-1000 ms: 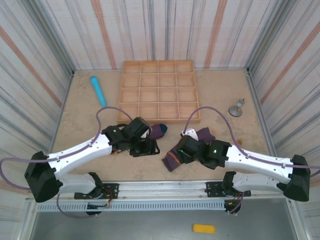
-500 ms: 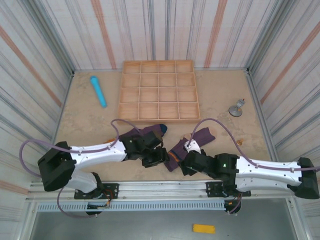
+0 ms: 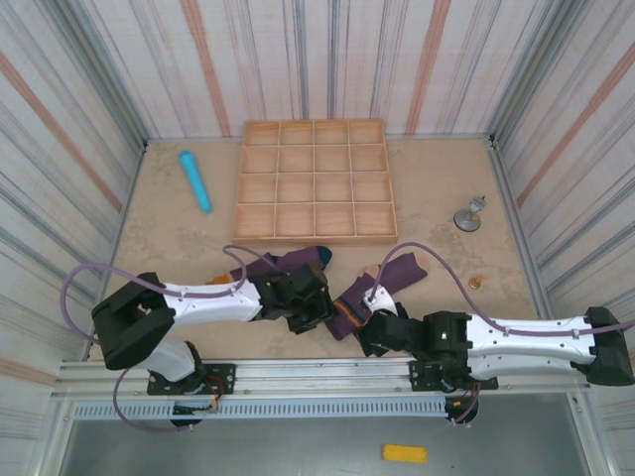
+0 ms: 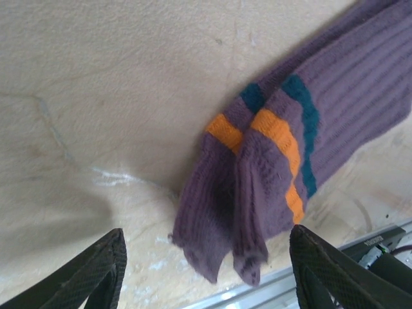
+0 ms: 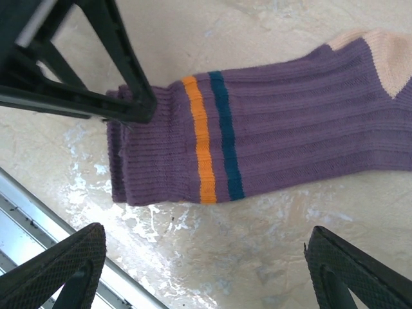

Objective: Roll the socks

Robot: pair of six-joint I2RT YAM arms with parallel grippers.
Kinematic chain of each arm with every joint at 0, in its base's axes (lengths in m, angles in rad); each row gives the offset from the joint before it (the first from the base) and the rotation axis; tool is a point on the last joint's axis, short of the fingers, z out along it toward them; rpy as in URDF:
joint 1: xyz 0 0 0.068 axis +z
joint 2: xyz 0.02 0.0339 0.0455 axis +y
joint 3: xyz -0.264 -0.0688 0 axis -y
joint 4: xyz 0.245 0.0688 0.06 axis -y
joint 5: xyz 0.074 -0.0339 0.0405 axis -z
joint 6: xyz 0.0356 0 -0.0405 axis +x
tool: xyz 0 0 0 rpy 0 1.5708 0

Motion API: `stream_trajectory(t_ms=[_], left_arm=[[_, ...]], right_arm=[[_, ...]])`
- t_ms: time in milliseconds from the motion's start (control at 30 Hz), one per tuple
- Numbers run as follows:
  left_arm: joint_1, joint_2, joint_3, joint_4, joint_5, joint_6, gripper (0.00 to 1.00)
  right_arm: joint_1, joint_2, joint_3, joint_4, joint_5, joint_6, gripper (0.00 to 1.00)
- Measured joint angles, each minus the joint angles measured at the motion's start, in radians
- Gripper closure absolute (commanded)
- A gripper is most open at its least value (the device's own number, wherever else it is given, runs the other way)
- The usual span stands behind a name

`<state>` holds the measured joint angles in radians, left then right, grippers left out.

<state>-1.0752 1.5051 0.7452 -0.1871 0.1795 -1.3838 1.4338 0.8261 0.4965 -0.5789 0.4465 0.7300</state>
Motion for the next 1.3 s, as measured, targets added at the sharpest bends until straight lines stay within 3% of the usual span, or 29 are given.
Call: stream_trajectory(t_ms=[400,633,833,1300], left_arm=[[0.003,0.034,0.0,0.035,0.0,-0.035,0.62],[0.019,0.034,0.0,0.037,-0.008,-0.042,0.84],[0.064,0.034,-0.002,0.05,-0.002,-0.039,1.0],[0.087,0.053,0.024,0.051,0.086,-0.071,1.0]], right_arm=[[0.11,0.037,-0.018,0.05,0.075,-0.005,0.21],[0.213,0.182,-0.014,0.089,0.183,-0.014,0.28],[0.227,0.302,0.004,0.166,0.253,-0.06,0.43],[0.233,0.42,-0.014,0.448,0.29,-0.235,0.46]])
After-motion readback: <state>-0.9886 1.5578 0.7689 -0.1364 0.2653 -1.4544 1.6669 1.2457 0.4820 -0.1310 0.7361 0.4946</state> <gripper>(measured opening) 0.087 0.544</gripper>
